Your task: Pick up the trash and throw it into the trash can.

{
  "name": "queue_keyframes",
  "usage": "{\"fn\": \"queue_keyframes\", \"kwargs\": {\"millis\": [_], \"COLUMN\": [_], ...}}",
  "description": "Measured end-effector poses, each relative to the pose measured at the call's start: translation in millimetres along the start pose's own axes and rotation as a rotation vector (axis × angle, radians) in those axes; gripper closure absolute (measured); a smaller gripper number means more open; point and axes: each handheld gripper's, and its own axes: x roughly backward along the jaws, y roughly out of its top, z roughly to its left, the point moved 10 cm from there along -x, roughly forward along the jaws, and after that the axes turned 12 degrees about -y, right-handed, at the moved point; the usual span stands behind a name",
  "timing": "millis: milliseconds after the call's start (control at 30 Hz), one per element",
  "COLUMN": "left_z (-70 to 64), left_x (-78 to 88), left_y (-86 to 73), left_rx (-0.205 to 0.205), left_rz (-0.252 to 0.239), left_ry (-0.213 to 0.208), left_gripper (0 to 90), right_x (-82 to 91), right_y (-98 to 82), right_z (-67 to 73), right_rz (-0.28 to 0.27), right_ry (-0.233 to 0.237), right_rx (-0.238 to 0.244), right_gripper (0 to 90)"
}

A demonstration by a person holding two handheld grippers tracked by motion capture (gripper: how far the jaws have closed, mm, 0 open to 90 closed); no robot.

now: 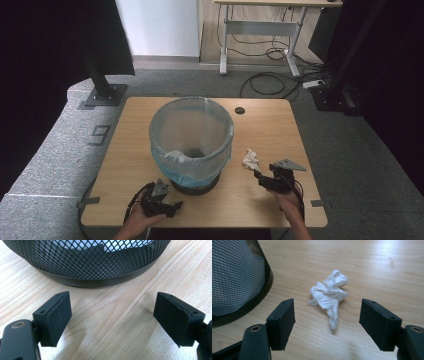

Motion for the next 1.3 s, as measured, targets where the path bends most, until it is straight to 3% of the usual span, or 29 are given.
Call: {"fn": "queue_keyframes", "kwargs": {"millis": [1000, 1300], "left_z": [-0.1, -0.1], "left_x": [0.1, 0.0], "left_y": [-0.1, 0.0], "left_rx": [0.002, 0.003], "left_rz": [-0.001, -0.001], "left_ry": [0.003, 0.003], "left_gripper": [15.0, 14.9], "right_x": [-32.9, -48.3], "right_y": [21.1, 18.4], "right_z": [6.3, 10.0], "right_rz": [-0.006, 0.022], "right_ry": [0.007, 0.004], "right_rx": [0.008, 0.043], "right_gripper": [27.2, 27.3]}}
